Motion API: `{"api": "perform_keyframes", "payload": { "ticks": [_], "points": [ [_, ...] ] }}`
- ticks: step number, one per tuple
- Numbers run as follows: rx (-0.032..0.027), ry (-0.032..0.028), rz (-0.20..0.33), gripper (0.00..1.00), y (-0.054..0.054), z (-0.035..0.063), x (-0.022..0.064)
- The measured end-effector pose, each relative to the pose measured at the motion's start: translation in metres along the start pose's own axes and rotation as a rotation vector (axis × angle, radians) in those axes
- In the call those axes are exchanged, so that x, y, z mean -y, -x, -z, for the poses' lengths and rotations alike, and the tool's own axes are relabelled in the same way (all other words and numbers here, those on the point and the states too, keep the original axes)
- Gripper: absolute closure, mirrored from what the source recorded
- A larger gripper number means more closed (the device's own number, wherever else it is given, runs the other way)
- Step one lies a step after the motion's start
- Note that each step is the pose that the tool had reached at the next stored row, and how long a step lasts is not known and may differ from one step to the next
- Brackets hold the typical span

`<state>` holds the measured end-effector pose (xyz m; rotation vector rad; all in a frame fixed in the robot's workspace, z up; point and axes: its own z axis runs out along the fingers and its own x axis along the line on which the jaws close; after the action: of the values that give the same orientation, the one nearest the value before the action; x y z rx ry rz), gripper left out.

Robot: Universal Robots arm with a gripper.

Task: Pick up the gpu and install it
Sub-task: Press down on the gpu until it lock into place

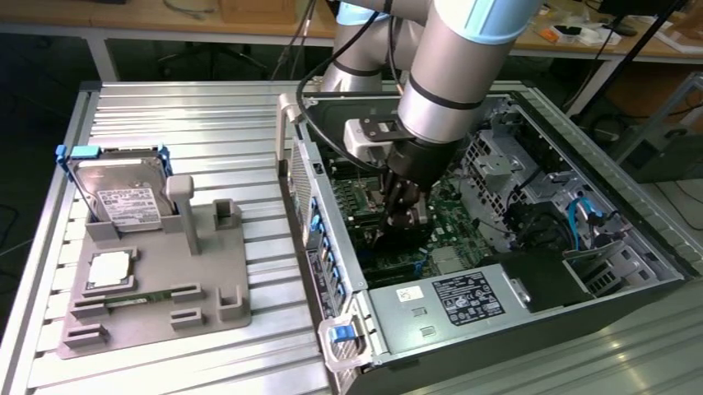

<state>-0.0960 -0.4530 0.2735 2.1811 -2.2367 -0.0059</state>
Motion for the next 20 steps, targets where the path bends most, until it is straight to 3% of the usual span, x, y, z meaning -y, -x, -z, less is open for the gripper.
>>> {"api": "perform_keyframes", "payload": {
  "ticks": [2, 5, 8, 20],
  "points": [
    [-0.0005, 0.0003, 0.000, 0.89, 0.000, -0.0025, 0.0000],
    [0.0043, -0.0001, 0.000, 0.89, 0.000, -0.0001, -0.0002],
    [0.0035, 0.0017, 0.000, 0.89, 0.000, 0.0049, -0.0014],
    [0.0030, 0.0130, 0.000, 0.89, 0.000, 0.0100, -0.0153]
  ]
}}
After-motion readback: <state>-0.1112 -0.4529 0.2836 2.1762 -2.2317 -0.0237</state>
